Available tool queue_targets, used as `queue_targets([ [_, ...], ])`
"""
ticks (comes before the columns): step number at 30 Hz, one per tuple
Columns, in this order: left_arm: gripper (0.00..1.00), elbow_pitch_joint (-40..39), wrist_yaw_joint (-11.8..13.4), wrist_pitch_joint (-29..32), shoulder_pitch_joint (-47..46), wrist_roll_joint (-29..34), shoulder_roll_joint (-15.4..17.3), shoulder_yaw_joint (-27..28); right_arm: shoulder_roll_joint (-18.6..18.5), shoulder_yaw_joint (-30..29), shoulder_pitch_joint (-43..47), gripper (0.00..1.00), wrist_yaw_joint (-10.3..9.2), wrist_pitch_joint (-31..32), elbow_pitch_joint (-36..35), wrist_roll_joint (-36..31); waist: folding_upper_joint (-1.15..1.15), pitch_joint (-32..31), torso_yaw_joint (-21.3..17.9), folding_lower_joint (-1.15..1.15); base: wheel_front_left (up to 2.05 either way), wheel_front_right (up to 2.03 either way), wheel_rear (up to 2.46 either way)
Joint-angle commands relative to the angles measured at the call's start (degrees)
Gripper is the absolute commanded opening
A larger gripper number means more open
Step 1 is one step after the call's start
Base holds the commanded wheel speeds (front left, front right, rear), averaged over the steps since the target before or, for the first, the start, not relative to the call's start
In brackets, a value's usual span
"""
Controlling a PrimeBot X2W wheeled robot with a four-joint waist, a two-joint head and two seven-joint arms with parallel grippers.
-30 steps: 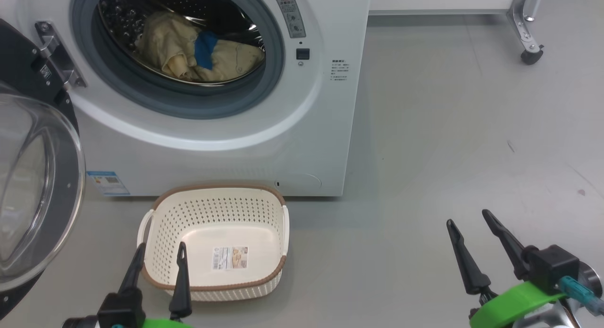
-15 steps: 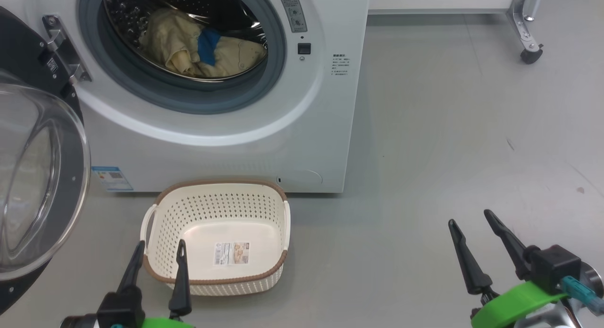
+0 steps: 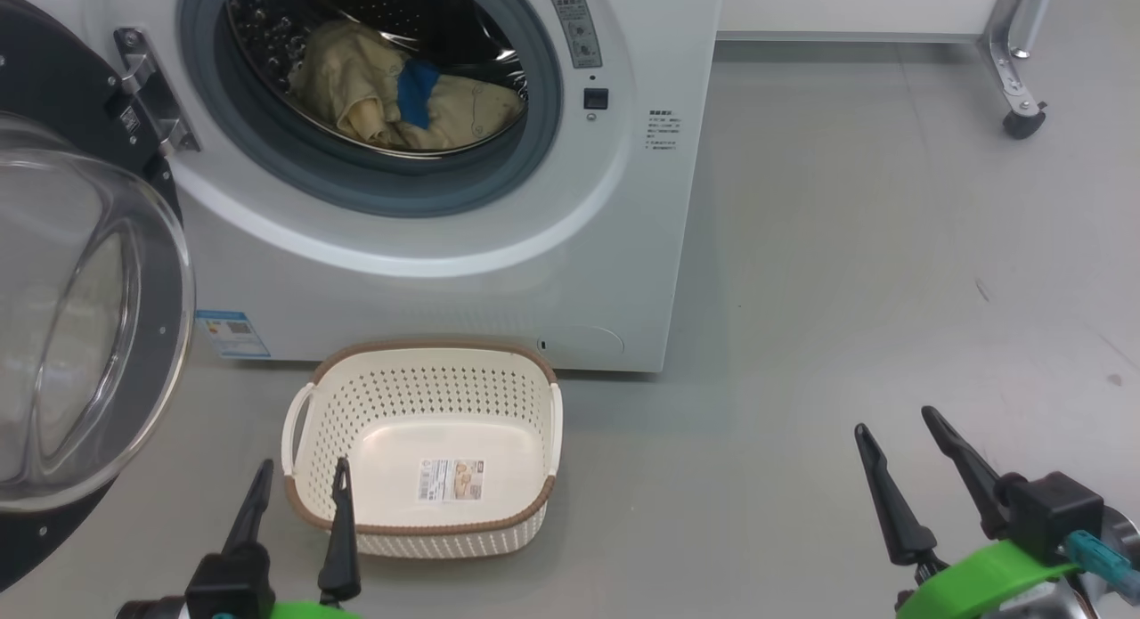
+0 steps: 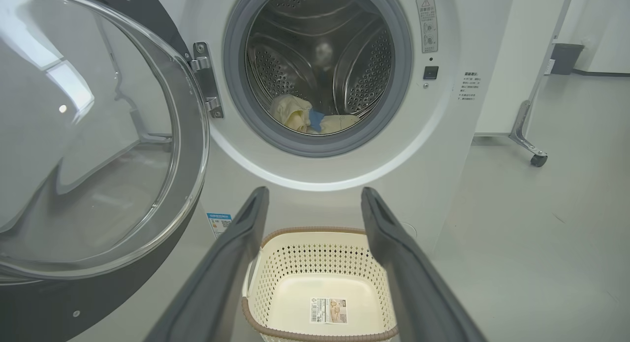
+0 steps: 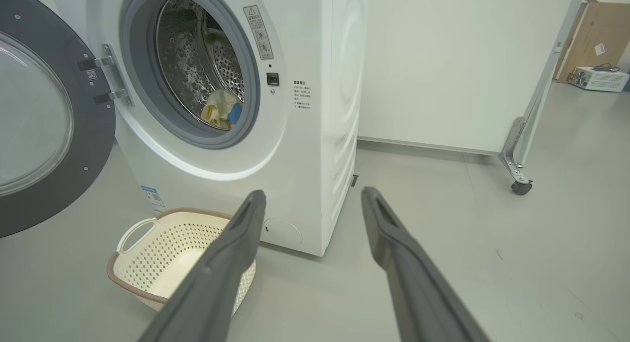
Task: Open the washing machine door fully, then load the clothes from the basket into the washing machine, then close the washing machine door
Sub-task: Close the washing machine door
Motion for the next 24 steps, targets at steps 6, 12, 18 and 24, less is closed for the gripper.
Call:
queue_targets([
  [6, 1.0, -1.5, 2.5, -0.4, -2.3, 0.8, 0.7, 2.0, -0.6, 0.5, -1.1, 1.0, -0.16, -0.3, -1.9, 0.4, 0.0, -0.1, 2.9, 0.0, 0.0, 0.0, 0.0],
  [12, 1.0, -1.6, 2.7, -0.4, -2.3, 0.8, 0.8, 1.9, -0.6, 0.7, -1.1, 1.0, -0.16, -0.4, -1.9, 0.5, 0.0, 0.0, 6.6, 0.0, 0.0, 0.0, 0.0],
  [18, 1.0, -1.8, 2.7, -0.4, -2.8, 0.9, 0.7, 1.7, -0.6, 1.2, -1.4, 1.0, -0.16, -0.5, -2.3, 0.6, 0.0, 0.2, 11.8, 0.0, 0.0, 0.0, 0.0],
  [24, 1.0, -1.9, 2.7, -0.4, -3.0, 0.8, 0.4, 1.7, -0.6, 1.7, -1.6, 1.0, -0.16, -0.5, -2.3, 0.8, 0.0, 0.3, 15.6, 0.0, 0.0, 0.0, 0.0],
])
